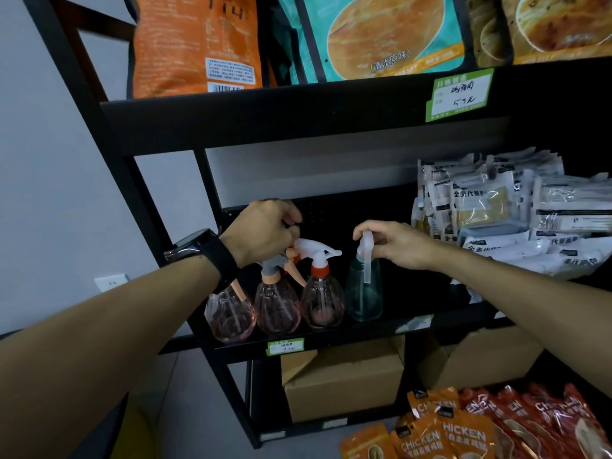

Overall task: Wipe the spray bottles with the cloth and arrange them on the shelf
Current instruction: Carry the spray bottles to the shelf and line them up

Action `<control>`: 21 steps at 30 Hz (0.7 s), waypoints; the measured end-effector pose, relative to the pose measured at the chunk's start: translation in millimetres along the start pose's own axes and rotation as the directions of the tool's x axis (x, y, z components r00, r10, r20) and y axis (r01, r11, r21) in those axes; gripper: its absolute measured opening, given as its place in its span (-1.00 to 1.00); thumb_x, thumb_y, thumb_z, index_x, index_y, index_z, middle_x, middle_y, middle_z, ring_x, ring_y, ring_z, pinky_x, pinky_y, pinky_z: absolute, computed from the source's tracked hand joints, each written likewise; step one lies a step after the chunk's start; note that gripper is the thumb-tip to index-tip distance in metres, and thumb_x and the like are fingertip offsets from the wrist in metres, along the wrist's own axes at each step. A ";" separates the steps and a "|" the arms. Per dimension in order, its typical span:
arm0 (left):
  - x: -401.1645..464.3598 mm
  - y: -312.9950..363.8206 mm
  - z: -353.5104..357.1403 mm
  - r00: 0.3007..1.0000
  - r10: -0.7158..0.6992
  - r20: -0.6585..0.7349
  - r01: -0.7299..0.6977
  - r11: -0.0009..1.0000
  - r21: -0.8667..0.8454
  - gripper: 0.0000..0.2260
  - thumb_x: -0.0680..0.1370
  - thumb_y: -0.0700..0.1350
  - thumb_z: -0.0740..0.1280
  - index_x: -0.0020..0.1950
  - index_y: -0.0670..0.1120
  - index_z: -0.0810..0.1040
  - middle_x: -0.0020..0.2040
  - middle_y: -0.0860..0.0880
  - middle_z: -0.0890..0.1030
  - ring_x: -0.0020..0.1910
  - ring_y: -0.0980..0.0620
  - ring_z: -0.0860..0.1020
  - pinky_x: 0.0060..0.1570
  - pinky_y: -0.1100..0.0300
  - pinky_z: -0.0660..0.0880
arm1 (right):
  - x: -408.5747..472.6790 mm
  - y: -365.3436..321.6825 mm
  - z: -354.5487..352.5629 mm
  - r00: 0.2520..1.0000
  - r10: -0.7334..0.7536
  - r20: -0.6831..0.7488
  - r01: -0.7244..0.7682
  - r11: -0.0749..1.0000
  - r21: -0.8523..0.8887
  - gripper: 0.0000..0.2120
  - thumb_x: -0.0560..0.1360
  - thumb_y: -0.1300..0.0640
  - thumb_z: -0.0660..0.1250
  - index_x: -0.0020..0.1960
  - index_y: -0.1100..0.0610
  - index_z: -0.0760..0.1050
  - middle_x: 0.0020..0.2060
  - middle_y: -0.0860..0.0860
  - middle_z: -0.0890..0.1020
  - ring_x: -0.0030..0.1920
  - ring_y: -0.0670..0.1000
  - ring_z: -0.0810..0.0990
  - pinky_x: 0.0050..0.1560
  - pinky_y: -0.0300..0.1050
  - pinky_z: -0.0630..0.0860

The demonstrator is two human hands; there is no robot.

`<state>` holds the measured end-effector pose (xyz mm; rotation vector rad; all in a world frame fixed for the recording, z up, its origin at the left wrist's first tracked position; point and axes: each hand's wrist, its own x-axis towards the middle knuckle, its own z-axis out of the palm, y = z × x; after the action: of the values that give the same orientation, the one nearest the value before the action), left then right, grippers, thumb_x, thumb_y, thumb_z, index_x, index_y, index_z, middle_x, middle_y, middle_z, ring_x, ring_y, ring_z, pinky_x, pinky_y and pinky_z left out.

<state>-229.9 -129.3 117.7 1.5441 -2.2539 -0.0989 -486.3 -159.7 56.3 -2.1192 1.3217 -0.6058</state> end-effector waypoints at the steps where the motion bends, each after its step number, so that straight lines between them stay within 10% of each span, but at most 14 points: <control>1: 0.1 -0.4 0.2 1.000 -0.002 0.001 0.002 1.000 -0.001 -0.79 0.58 -0.13 0.30 0.19 -0.07 0.60 0.12 0.01 0.64 0.09 0.08 0.56 0.03 0.33 0.41 | 0.2 -1.1 -1.5 1.000 0.004 0.012 -0.004 1.000 -0.005 -0.73 0.52 0.15 0.40 0.01 -0.24 0.49 0.00 -0.09 0.63 0.10 -0.08 0.58 0.22 0.03 0.50; 21: -1.2 -0.6 -2.4 1.000 -0.005 0.005 0.005 1.000 0.005 -0.78 0.59 -0.13 0.29 0.21 -0.07 0.59 0.12 0.01 0.63 0.06 0.10 0.54 0.03 0.33 0.39 | -13.0 -9.5 -3.6 0.996 0.060 0.070 -0.060 0.998 -0.004 -0.69 0.57 0.10 0.34 0.26 -0.13 0.44 0.06 -0.15 0.58 0.17 -0.14 0.52 0.15 -0.26 0.41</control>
<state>-228.1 -128.0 119.4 1.5535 -2.2555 -0.0988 -487.8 -145.4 64.3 -2.0753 1.3429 -0.5015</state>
